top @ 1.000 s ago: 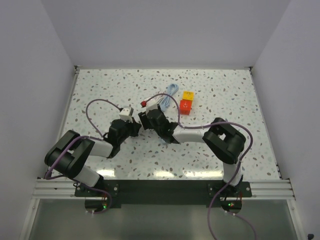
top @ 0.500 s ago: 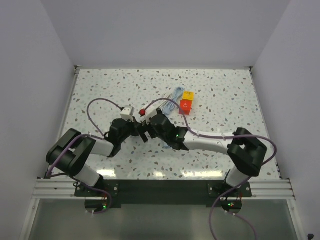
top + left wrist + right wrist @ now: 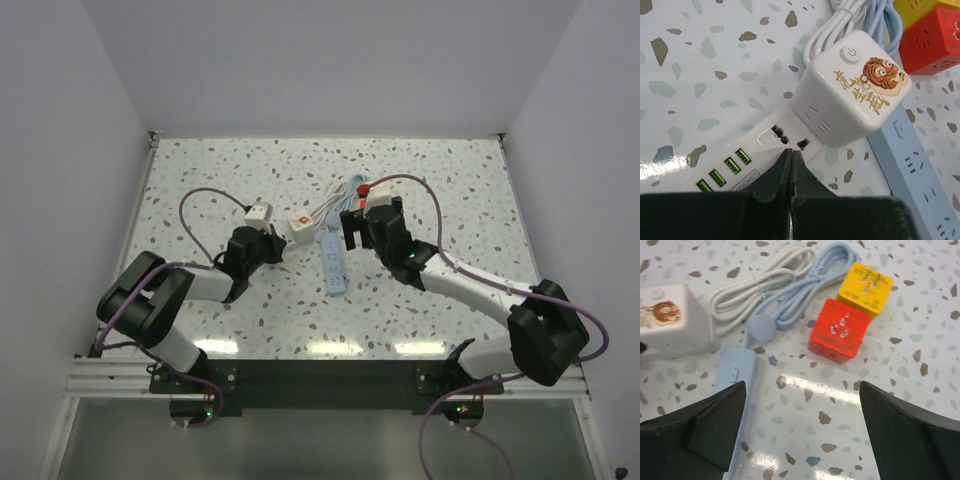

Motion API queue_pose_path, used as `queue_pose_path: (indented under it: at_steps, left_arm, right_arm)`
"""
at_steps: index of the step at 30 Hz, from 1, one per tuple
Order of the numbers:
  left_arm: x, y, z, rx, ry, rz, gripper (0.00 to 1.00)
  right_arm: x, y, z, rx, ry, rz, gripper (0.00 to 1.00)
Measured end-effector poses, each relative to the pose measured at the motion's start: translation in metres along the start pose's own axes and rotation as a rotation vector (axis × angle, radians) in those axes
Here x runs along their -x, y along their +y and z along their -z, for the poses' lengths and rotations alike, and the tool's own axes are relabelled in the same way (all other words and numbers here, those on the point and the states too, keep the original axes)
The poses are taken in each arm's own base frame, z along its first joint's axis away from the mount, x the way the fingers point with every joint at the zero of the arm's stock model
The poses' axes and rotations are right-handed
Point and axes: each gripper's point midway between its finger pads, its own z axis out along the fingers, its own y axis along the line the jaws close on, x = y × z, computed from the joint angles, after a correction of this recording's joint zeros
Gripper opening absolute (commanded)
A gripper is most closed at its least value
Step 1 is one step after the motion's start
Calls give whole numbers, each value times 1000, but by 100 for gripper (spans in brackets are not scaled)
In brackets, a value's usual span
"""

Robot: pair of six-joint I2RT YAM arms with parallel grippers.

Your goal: Insert the plug

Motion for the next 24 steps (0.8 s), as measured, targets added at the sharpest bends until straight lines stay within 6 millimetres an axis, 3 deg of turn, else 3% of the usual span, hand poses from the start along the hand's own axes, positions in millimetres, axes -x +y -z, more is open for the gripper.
queue_pose_path:
  at_steps: [4, 9, 17, 22, 23, 24]
  left_arm:
    - [9, 10, -12, 46, 3, 9, 0]
    - [24, 23, -32, 89, -13, 24, 0]
    - [37, 38, -43, 131, -24, 27, 0]
    - [38, 39, -42, 140, -14, 9, 0]
    - [38, 40, -40, 146, -11, 9, 4]
    - [39, 41, -37, 153, -13, 8, 16]
  right_arm:
    - [-7, -38, -10, -96, 30, -63, 98]
    - [-21, -62, -28, -166, 80, -103, 98]
    - [-56, -65, -65, -174, 188, -110, 98]
    - [-53, -63, -74, -162, 177, -123, 98]
    - [-50, -62, -76, -157, 167, -128, 98]
    - [-48, -61, -79, -153, 160, -131, 98]
